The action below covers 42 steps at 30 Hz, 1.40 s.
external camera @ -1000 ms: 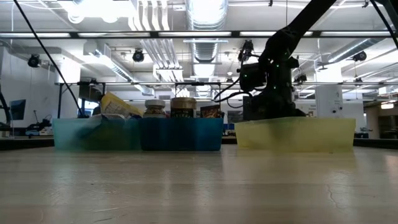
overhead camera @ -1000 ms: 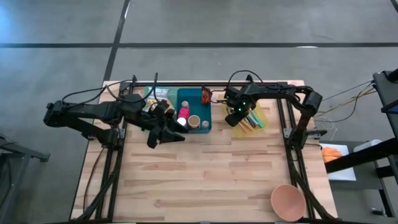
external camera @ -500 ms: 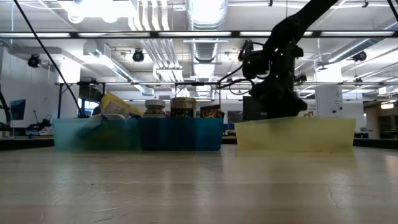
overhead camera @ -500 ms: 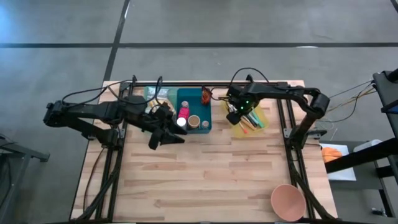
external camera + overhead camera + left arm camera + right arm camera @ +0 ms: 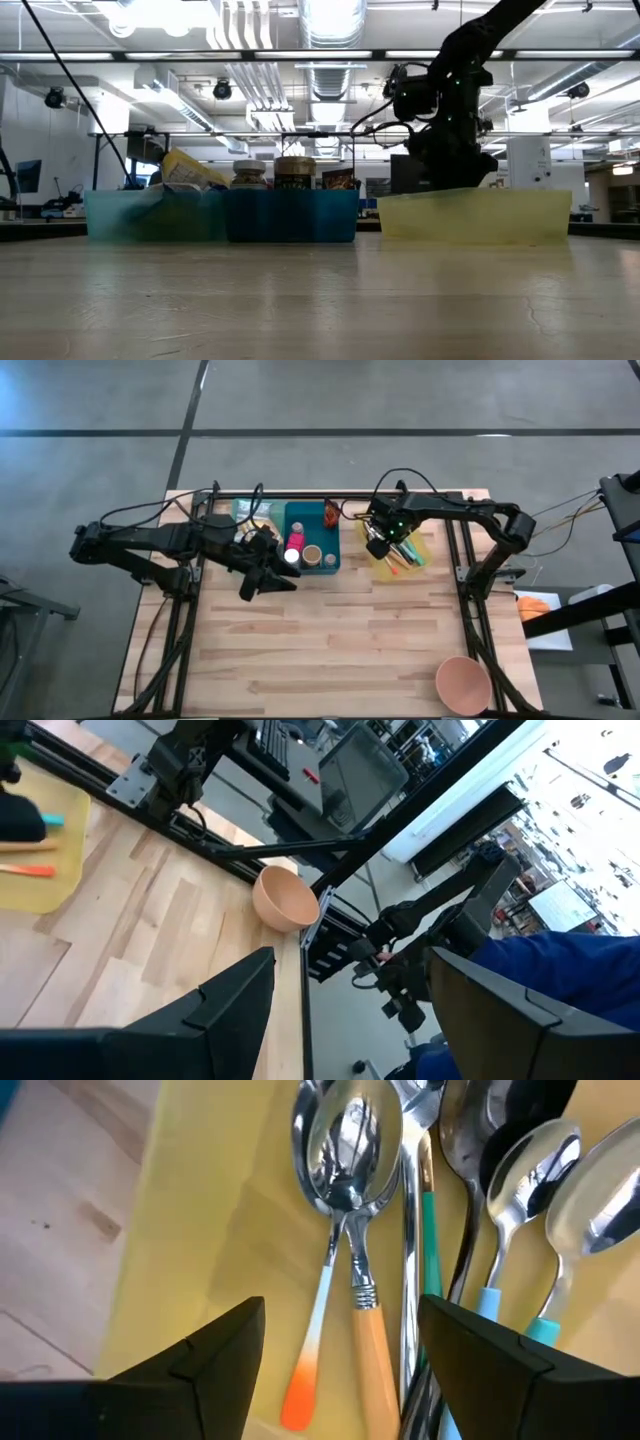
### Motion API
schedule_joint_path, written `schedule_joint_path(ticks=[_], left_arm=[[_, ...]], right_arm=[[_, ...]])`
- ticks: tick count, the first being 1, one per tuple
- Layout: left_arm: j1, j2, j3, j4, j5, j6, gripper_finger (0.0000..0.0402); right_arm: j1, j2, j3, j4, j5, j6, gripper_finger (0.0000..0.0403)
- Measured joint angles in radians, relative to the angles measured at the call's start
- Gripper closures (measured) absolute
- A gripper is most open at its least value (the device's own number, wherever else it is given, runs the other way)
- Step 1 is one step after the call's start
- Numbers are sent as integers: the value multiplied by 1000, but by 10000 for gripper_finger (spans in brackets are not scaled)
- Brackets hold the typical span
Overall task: Pick & Place Food Item
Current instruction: Return to Home Position
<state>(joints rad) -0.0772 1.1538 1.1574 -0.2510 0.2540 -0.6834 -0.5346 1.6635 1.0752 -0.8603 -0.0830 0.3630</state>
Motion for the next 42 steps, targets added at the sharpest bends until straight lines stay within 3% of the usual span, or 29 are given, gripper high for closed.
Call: schedule_joint_path(ticks=[9,17,21,24,26,28,30,33,38,42], left_arm=[[28,-5,0,-100,-4,44,134],[37,-72,-36,-95,-106,287,134],[57,-144,-138,2,-112,372,134],[127,-207,-236,30,-130,351,134],[187,-248,-313,34,-137,322,134],[238,-289,-392,93,-100,298,134],[271,-335,-466,207,-6,310,134],[283,-410,-564,305,87,359,134],[280,-532,-688,302,72,300,134],[261,-576,-722,274,68,271,134]], right_arm=[[45,-124,0,3,48,26,140],[279,-414,-5,85,375,131,140],[404,-565,-6,84,504,160,140],[475,-667,-7,65,498,177,140],[520,-731,-9,23,478,300,140],[570,-790,-20,33,478,414,140],[637,-840,-46,51,474,393,140],[780,-921,-123,161,489,324,140],[980,-1041,-330,500,630,280,140],[1081,-1085,-507,793,637,166,140]])
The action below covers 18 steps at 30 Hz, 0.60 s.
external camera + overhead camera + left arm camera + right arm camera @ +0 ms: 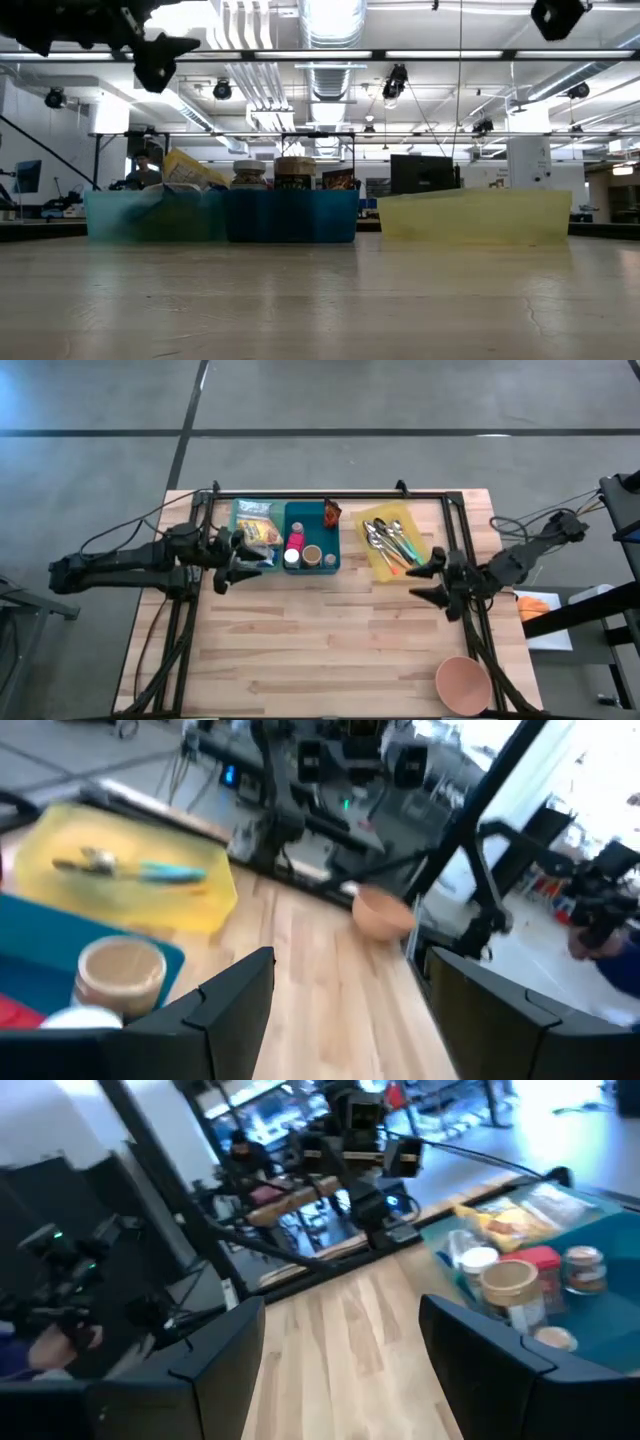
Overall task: Pick & Place Food Item
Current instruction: Return to Home Position
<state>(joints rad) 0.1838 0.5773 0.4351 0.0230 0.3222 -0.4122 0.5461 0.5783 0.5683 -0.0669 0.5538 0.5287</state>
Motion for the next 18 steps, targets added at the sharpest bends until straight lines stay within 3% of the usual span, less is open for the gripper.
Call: schedule_joint_path(ticks=[5,10,13,18], left_arm=[[-86,-1,-11,-87,-82,71,134],[-209,-5,-56,-65,-218,148,134],[-260,-6,-94,-42,-295,159,134],[-268,-23,-162,44,-311,146,134]], right_arm=[[25,-29,-179,204,-17,-32,140],[-32,-72,-312,384,-181,-59,140],[-92,-114,-355,406,-283,-72,140],[-188,-184,-393,410,-416,-90,140]])
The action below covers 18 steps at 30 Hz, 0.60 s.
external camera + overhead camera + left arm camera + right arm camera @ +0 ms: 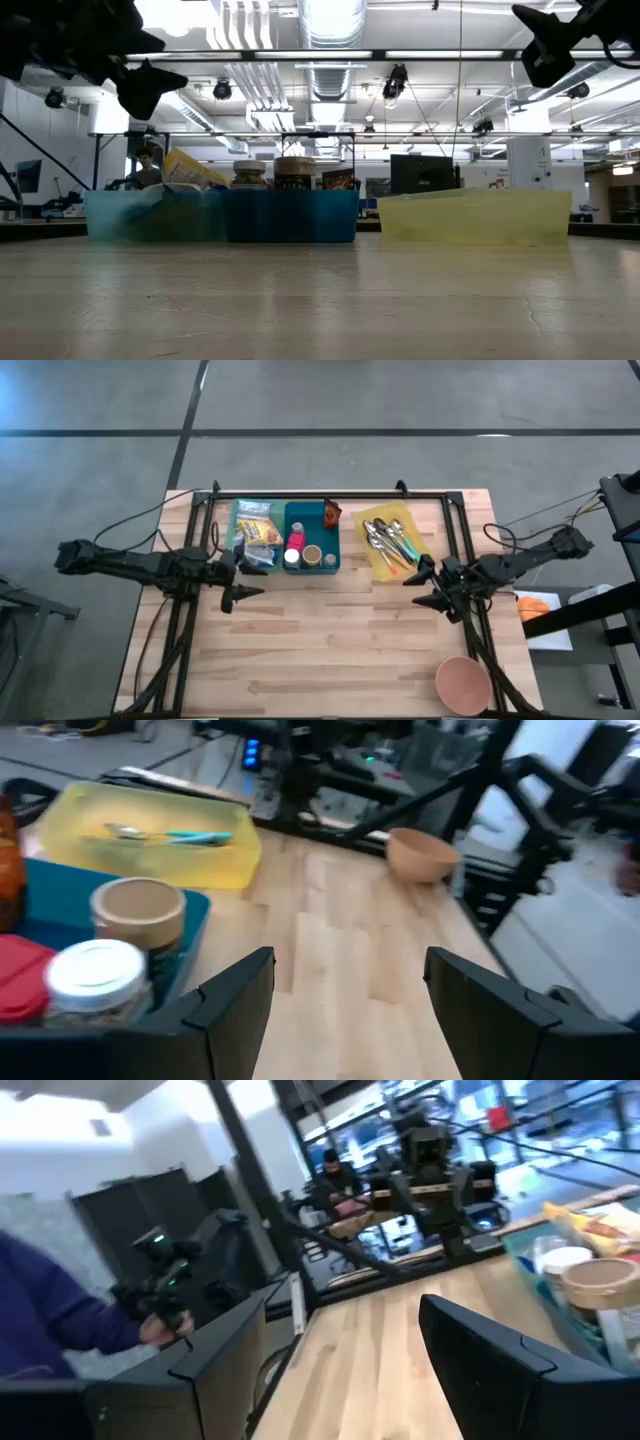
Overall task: Pick & Place Food Item
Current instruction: Return to Home Position
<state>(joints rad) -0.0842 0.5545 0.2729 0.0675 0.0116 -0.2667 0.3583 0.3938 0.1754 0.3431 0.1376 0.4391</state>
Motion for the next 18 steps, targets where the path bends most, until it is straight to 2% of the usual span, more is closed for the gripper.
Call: schedule_joint_path(ticks=[5,13,18], left_arm=[[2,-53,-84,87,117,28,134],[-2,-206,-168,76,121,-17,134],[-2,-320,-168,-57,131,-18,134]], right_arm=[[-36,-44,-19,-2,-90,-41,140],[-35,-94,-71,-3,-98,-45,140],[-36,-145,-93,-1,-122,-46,140]])
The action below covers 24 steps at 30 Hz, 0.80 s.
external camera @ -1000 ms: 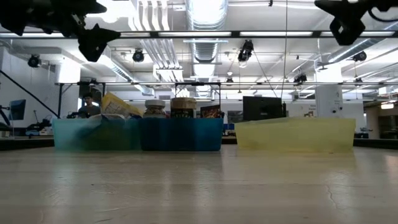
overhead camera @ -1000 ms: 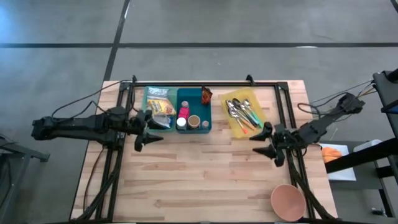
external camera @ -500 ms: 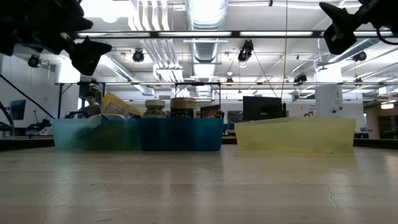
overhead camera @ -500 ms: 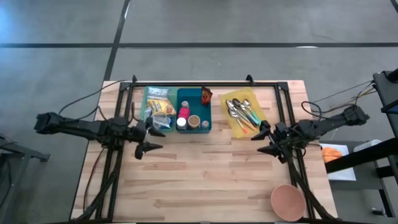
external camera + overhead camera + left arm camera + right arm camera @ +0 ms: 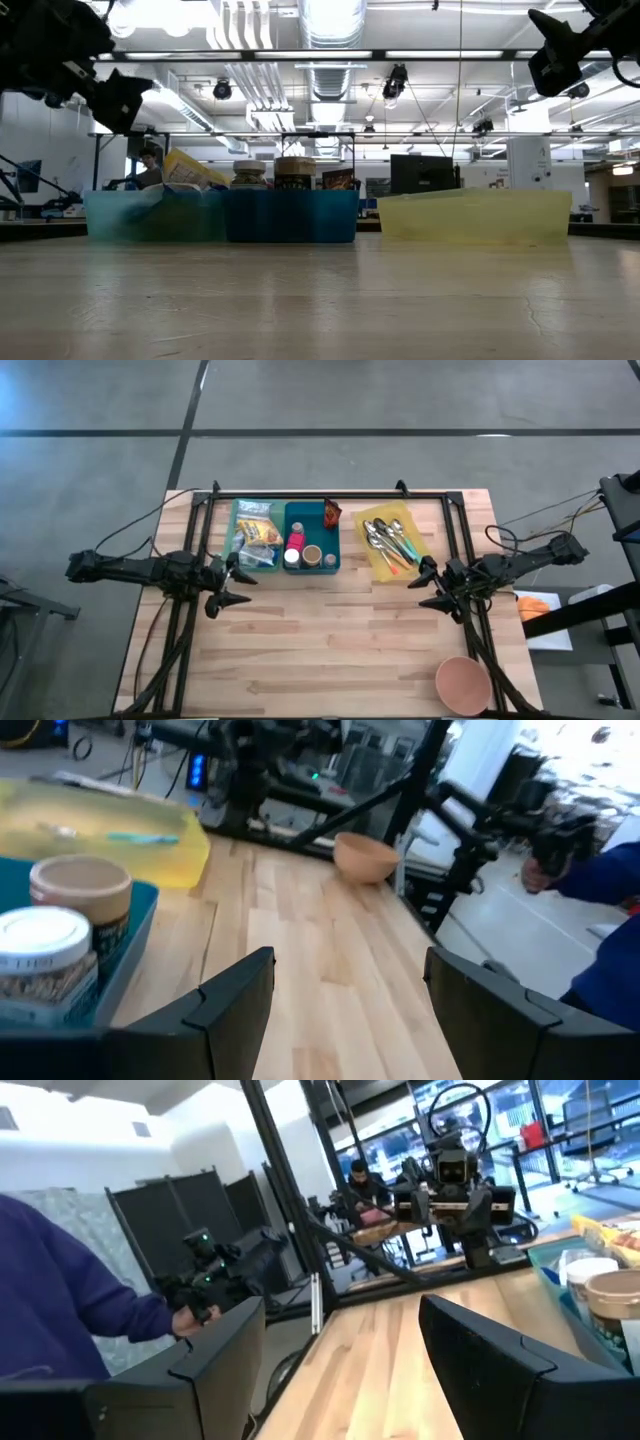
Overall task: Pick & Place Food Item
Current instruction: Return to Home Position
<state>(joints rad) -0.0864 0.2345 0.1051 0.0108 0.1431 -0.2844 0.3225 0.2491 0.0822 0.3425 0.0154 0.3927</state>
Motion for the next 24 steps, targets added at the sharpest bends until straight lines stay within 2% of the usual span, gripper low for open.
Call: schedule_joint_path(ticks=[10,17,24], left_arm=[[0,-230,-2,-144,14,70,134],[0,-225,-49,-129,10,77,134],[-1,-219,-56,-106,10,83,134]], right_arm=[[0,-147,-60,-33,-35,-9,140],[0,-198,-61,-137,-44,-55,140],[0,-192,-62,-154,-43,-105,140]])
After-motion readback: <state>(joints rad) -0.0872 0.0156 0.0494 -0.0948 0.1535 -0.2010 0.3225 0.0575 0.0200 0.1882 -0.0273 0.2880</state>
